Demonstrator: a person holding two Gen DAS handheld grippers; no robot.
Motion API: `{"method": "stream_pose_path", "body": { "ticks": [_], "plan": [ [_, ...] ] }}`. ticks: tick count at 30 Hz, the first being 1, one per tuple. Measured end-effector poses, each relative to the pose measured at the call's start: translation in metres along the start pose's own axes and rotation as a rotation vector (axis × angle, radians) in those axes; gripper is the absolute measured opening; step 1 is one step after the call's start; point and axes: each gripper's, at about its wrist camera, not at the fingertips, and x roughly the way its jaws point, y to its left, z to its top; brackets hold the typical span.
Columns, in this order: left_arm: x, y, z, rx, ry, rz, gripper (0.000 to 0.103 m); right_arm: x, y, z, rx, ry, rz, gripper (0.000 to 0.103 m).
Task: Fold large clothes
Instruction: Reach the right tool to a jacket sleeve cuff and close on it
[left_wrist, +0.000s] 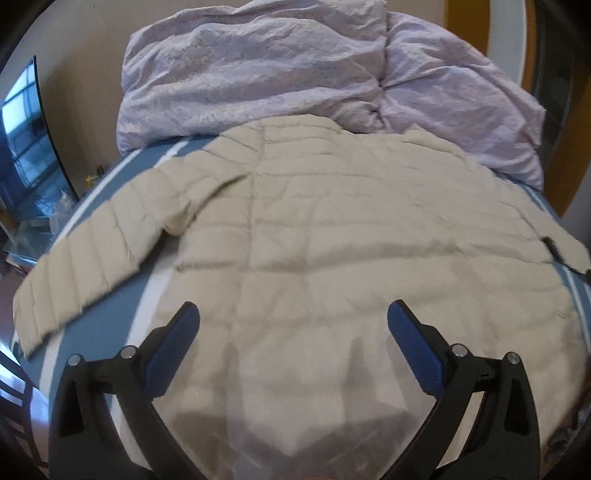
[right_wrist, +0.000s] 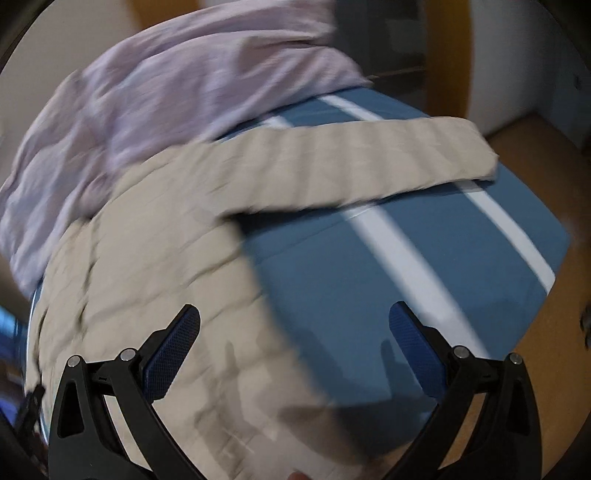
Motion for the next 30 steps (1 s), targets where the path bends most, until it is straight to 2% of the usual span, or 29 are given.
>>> {"method": "stream_pose_path", "body": {
  "ticks": [5,10,13,15,21,24,26,29,30],
  "plan": [
    [0.030,0.000,0.008,0.024,-0.003,0.095,0.101,0.025,-0.062,0.038,0.130,-0.024,-0.109,0.102],
    [0.053,-0.001,0.004,0.033,0.043,0.108,0.101,0.042,-0.130,0.073,0.298,-0.060,-0.199,0.102],
    [0.057,-0.004,0.002,0.045,0.044,0.124,0.101,0.052,-0.158,0.086,0.356,-0.073,-0.242,0.102],
    [0.060,-0.006,0.002,0.056,0.052,0.133,0.101,0.057,-0.165,0.089,0.391,-0.073,-0.245,0.102],
    [0.063,-0.002,0.002,0.042,0.073,0.112,0.101,0.071,-0.189,0.092,0.487,-0.077,-0.182,0.093],
    [0.065,0.000,0.002,0.027,0.080,0.094,0.101,0.078,-0.193,0.094,0.512,-0.085,-0.172,0.088],
    [0.065,0.001,0.002,0.020,0.083,0.088,0.101,0.077,-0.193,0.093,0.502,-0.099,-0.192,0.081],
    [0.066,0.002,0.002,0.013,0.086,0.082,0.101,0.081,-0.190,0.095,0.462,-0.110,-0.210,0.060],
    [0.066,0.002,0.002,0.011,0.087,0.081,0.101,0.082,-0.190,0.095,0.449,-0.111,-0.209,0.048]
  ]
}}
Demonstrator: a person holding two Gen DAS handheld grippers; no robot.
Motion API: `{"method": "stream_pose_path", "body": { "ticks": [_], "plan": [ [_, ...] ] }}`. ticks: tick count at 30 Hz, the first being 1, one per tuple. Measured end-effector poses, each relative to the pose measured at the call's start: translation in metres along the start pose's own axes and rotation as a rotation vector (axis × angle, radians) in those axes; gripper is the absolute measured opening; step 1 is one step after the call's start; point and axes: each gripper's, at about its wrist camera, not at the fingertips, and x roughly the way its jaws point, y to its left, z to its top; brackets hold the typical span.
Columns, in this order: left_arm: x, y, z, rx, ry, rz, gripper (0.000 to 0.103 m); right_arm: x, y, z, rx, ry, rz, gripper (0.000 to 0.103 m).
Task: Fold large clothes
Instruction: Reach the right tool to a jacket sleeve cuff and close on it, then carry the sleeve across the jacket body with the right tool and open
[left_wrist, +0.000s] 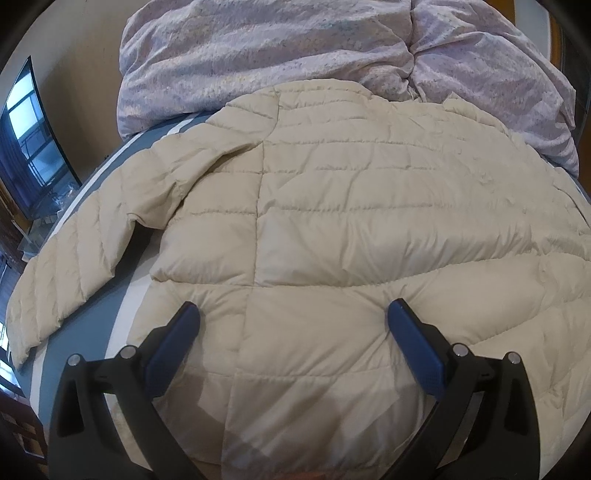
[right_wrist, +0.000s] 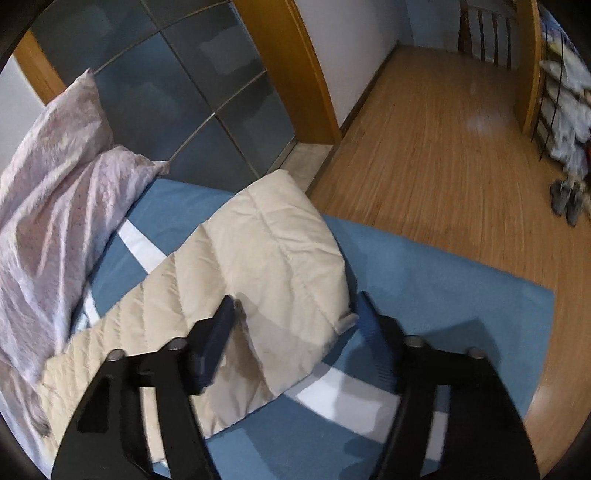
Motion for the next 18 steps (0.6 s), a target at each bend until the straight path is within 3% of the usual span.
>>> {"method": "stream_pose_path", "body": {
  "ticks": [1,4,10,18],
  "plan": [
    [0.000,0.000,0.000,-0.002,0.001,-0.001,0.101,0.002,0.000,0.000,-0.007,0.010,0.020,0.035],
    [0.001,0.000,0.000,-0.007,0.003,-0.007,0.101,-0.001,0.000,-0.003,-0.003,0.021,0.055,0.019],
    [0.001,0.001,0.000,-0.017,0.007,-0.016,0.101,-0.020,0.040,-0.010,-0.100,-0.034,0.075,0.012],
    [0.002,0.003,0.001,-0.025,0.011,-0.028,0.101,-0.050,0.161,-0.065,-0.361,-0.054,0.281,0.012]
  ]
}}
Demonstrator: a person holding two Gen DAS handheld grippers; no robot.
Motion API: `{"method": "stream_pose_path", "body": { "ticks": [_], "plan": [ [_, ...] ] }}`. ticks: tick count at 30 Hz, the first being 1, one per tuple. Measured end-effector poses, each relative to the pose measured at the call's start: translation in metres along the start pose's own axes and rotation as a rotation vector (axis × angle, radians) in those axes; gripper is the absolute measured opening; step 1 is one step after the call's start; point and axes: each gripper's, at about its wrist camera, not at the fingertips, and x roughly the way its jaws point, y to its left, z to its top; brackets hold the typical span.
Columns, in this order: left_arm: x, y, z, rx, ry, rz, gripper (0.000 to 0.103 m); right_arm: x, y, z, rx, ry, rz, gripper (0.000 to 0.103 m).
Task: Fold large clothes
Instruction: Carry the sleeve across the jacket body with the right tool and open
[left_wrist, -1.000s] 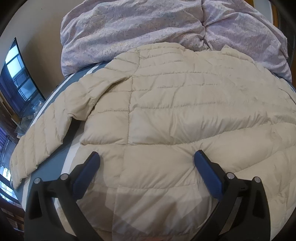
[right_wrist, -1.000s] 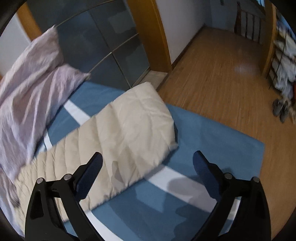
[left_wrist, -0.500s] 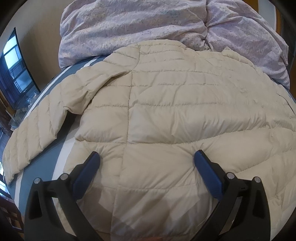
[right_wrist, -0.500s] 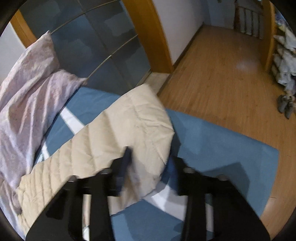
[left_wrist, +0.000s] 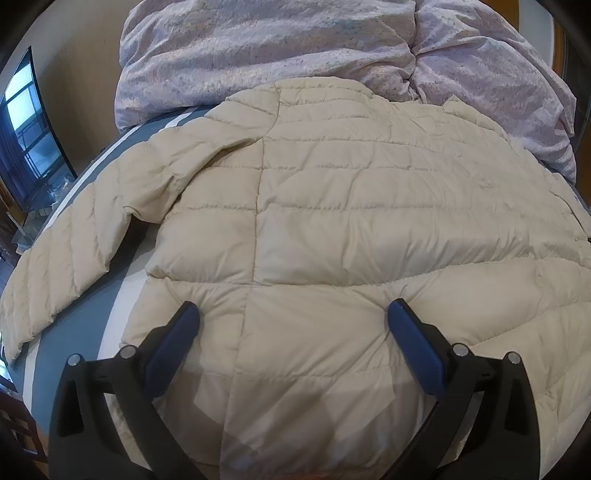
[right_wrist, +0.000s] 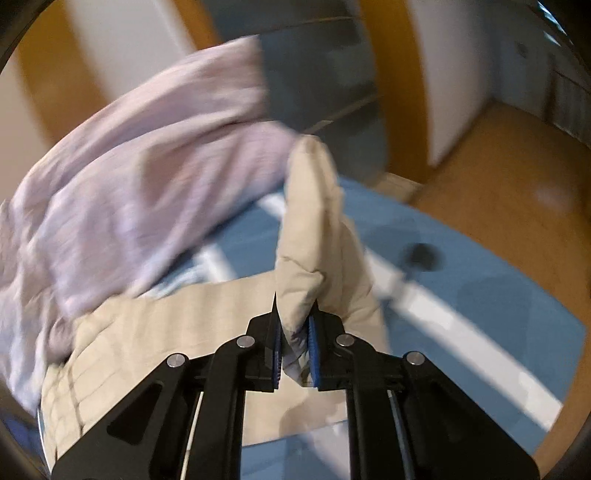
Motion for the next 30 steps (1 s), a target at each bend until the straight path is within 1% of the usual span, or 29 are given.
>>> {"method": "stream_pose_path", "body": {
  "ticks": [1,4,7,10,17,22,28,30],
  "plan": [
    [0.000,0.000,0.000,-0.001,0.000,-0.001,0.101,0.004,0.021,-0.006,-0.035,0.012,0.029,0.012],
    [0.000,0.001,0.000,-0.001,0.000,-0.001,0.101,0.017,0.068,-0.028,-0.105,0.052,0.094,0.012],
    [0.000,0.001,0.000,-0.002,0.000,-0.002,0.101,0.027,0.126,-0.050,-0.192,0.118,0.170,0.012],
    [0.000,0.001,0.000,-0.005,0.000,-0.005,0.101,0.032,0.172,-0.075,-0.261,0.181,0.233,0.012],
    [0.000,0.002,0.000,-0.017,0.000,-0.016,0.101,0.033,0.259,-0.131,-0.404,0.295,0.351,0.012],
    [0.000,0.003,0.000,-0.022,0.000,-0.022,0.101,0.027,0.304,-0.162,-0.476,0.346,0.413,0.012],
    [-0.001,0.003,0.001,-0.026,-0.001,-0.025,0.101,0.018,0.337,-0.189,-0.539,0.415,0.490,0.012],
    [-0.001,0.003,0.001,-0.024,0.000,-0.024,0.101,0.016,0.343,-0.195,-0.562,0.445,0.510,0.013]
  ]
}}
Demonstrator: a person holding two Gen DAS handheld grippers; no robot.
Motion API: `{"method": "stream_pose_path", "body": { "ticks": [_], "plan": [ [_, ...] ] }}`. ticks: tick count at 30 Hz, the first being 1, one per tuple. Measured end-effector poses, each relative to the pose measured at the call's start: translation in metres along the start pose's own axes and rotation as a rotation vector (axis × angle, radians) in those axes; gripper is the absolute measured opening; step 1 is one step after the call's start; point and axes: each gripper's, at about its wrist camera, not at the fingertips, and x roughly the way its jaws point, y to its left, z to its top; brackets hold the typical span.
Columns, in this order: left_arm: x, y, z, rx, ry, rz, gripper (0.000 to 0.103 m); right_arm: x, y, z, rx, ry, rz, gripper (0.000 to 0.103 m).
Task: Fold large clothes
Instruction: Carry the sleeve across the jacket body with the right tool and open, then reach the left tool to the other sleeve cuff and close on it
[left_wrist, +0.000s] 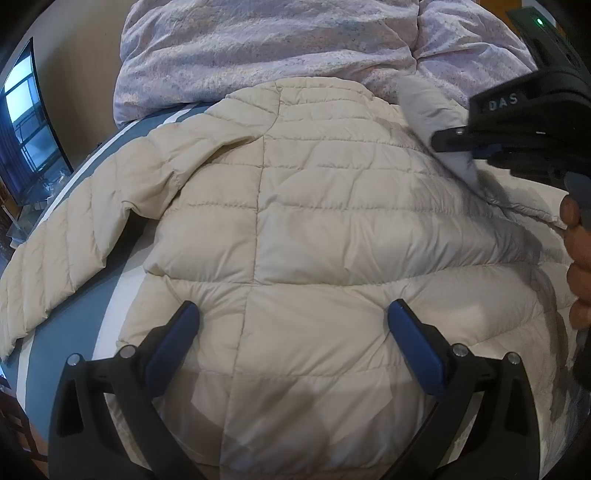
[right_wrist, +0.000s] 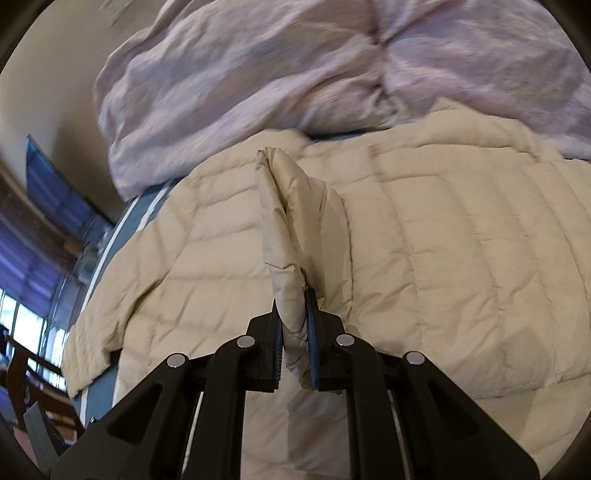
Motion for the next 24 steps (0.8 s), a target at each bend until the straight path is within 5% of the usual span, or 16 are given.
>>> {"method": "stream_pose_path", "body": {
  "ticks": [2,4,6,9,12,17,24],
  "plan": [
    [0.000,-0.001,-0.001,0.005,0.001,0.005,0.101,0.000,0.006,-0.002,-0.022,0.032,0.027,0.018],
    [0.000,-0.001,-0.002,0.008,-0.001,0.008,0.101,-0.007,0.008,-0.002,-0.017,0.054,0.085,0.053],
    [0.000,-0.001,-0.002,0.010,-0.001,0.011,0.101,-0.019,0.008,-0.001,-0.010,0.016,0.108,0.069],
    [0.000,0.000,-0.002,0.010,-0.001,0.011,0.101,-0.046,0.001,0.003,-0.025,-0.099,0.056,0.070],
    [0.000,0.000,-0.003,0.010,-0.001,0.011,0.101,-0.055,-0.022,0.007,0.003,-0.168,-0.126,0.070],
    [0.001,0.000,-0.003,0.009,0.000,0.010,0.101,-0.026,-0.052,0.001,0.055,-0.088,-0.283,0.071],
    [0.001,0.003,-0.002,0.002,-0.002,-0.002,0.101,0.013,-0.026,-0.014,-0.076,-0.075,-0.448,0.093]
  ]
}}
